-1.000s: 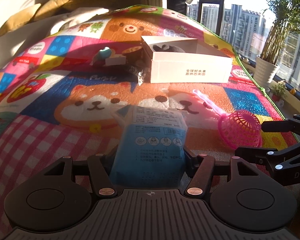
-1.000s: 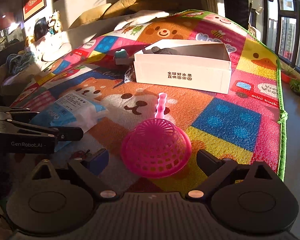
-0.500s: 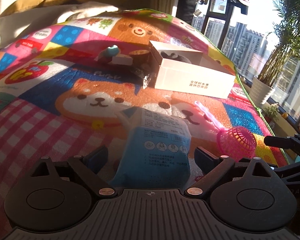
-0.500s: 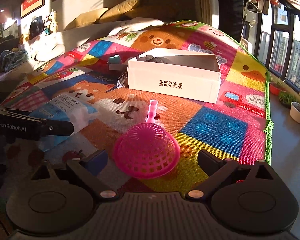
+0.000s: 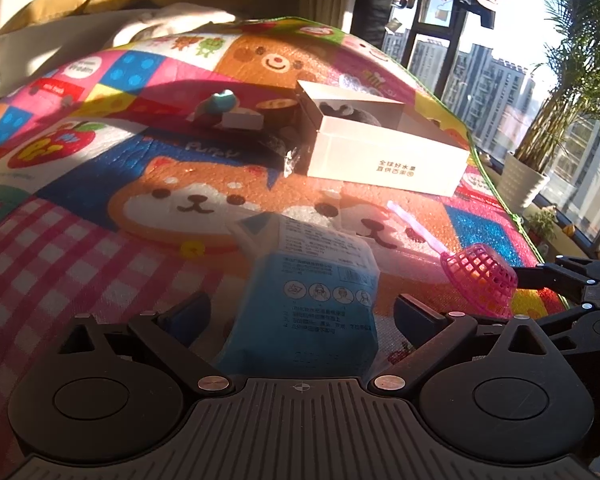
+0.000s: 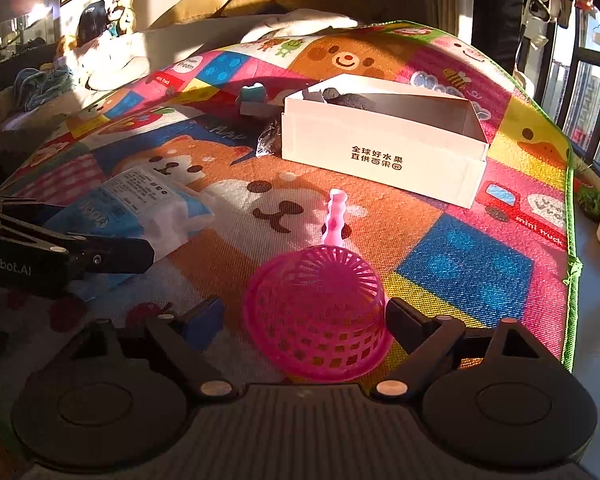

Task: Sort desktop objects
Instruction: 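Carry the bag in the left tool while the right tool carries the basket toward the white box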

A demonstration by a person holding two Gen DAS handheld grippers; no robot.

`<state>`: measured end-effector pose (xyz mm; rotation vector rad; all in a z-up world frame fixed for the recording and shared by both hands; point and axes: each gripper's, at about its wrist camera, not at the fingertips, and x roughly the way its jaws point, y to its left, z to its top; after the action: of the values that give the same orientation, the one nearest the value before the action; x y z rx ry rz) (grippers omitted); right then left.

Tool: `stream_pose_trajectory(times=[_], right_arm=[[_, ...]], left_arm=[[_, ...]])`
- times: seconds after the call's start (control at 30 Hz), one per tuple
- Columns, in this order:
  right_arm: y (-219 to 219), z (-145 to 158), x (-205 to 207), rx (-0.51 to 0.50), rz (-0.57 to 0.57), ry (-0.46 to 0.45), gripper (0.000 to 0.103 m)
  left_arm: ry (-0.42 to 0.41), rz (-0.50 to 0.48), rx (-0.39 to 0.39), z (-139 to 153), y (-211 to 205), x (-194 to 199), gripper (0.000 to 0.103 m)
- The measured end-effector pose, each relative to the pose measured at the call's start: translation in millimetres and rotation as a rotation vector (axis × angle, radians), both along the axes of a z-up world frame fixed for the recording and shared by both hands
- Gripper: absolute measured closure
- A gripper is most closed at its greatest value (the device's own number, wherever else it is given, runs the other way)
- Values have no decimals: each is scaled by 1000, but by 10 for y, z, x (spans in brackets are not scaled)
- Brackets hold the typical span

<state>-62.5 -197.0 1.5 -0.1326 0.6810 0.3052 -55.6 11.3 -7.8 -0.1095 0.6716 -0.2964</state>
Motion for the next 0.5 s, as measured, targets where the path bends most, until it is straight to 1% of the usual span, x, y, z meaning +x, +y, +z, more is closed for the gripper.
stream_pose_trajectory(times=[0.03,0.07,0.17,0.23,0.37,0.43,0.5], right_arm=[[-4,4,-20,-7,-2,-12,26],[-6,11,-41,-16,-3,-21,28],[-48,39,-114,-1,-12,-34,29],[-63,58,-159,1,-12,-41,29],[-97,120,-236,4,-26,-59,29],[-114,162,-275,1,-31,-70,29],[-140,213,-320,-5,-35,-85,29]], left_arm=[[2,1,-4,4,2,2,2],[0,3,0,14,-3,0,1],[-39,-17,42,76,-78,-29,1],[-65,-44,97,116,-180,-36,1],[-87,-45,224,120,-379,6,1],[-90,-63,262,100,-448,22,2],[-82,-68,289,56,-480,50,7]])
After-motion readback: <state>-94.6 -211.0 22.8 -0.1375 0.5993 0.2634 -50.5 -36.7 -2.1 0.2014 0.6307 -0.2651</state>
